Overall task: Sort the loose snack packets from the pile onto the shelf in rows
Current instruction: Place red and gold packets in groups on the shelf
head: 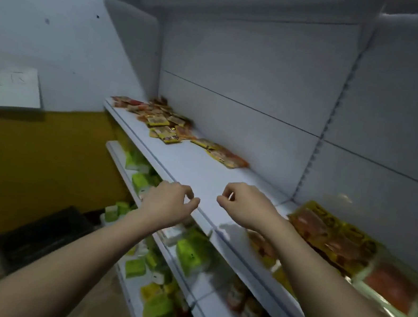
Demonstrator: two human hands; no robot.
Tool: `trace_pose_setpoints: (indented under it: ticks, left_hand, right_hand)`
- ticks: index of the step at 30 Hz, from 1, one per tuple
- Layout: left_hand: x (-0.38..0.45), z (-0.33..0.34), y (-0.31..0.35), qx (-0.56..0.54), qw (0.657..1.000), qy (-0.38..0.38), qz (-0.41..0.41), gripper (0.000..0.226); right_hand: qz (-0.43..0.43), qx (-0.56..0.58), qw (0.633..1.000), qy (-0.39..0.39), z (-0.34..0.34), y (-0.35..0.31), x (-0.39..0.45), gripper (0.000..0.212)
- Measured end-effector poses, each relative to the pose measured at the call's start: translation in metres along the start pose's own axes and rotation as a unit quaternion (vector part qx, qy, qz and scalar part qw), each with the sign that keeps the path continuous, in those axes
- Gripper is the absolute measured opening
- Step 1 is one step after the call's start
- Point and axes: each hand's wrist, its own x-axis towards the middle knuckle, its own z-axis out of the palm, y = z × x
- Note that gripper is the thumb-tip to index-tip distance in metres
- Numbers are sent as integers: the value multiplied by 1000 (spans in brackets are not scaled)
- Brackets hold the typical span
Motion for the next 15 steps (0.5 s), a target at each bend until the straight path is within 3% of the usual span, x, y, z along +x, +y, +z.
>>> trace_pose_setpoints:
  ticks: [7,15]
  left_hand:
    - [75,-46,-122,45,999,29,5,41]
    - [178,-47,-211,81,996,12,-22,42]
  right_hand:
    - [-16,-22,1000,2,35,-83,129,21]
    - [-25,-43,999,2,77,-115,264,22]
